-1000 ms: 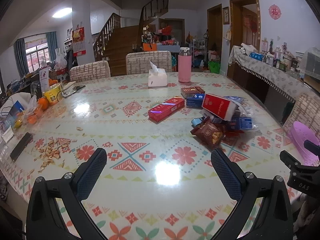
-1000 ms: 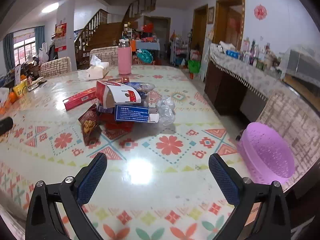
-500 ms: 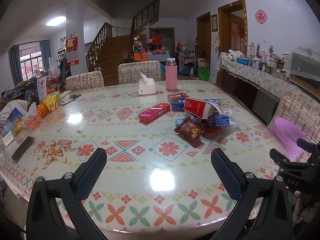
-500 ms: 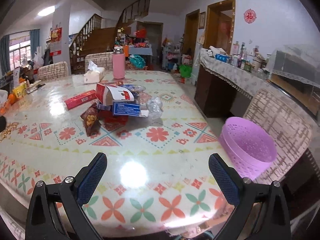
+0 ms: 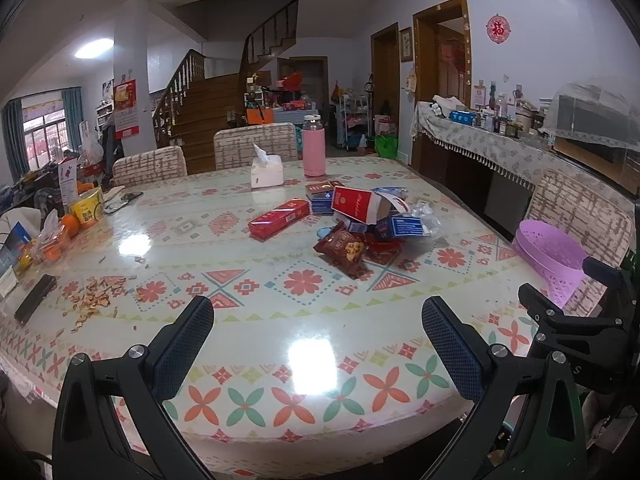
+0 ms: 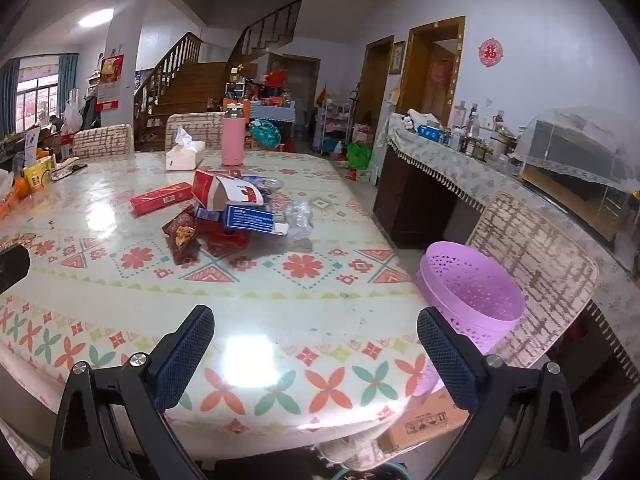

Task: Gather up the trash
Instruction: 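Move both grippers toward the pile of boxes and snack bags, then grasp the red snack bag with the left gripper while the right grasps the red-white paper box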

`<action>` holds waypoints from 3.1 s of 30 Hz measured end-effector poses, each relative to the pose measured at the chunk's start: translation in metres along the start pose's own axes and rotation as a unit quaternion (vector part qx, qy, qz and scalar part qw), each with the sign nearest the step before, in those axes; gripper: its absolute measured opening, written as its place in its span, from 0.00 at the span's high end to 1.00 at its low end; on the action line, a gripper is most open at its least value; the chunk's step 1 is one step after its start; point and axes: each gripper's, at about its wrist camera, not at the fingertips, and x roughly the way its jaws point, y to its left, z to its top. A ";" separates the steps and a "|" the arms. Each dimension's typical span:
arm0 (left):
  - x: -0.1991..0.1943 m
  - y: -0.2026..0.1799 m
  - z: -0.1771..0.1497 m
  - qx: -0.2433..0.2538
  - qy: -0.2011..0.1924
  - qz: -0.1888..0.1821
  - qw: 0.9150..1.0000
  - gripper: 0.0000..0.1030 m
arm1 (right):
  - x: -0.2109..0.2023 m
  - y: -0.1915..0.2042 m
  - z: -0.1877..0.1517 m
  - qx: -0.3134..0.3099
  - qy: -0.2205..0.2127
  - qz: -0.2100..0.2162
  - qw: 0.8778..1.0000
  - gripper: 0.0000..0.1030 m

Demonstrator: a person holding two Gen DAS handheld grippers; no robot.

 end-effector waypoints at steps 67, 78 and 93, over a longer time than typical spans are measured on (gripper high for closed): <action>0.268 -0.001 0.063 0.048 0.161 -0.106 0.980 0.00 | 0.228 -0.007 0.075 0.112 0.153 0.260 0.947 0.13; 0.299 0.003 0.059 0.015 0.208 -0.139 0.968 0.28 | 0.267 0.022 0.124 0.107 0.130 0.301 0.939 0.09; 0.268 0.022 0.059 -0.023 0.199 -0.161 0.966 0.80 | 0.265 0.086 0.130 0.014 0.139 0.302 0.943 0.24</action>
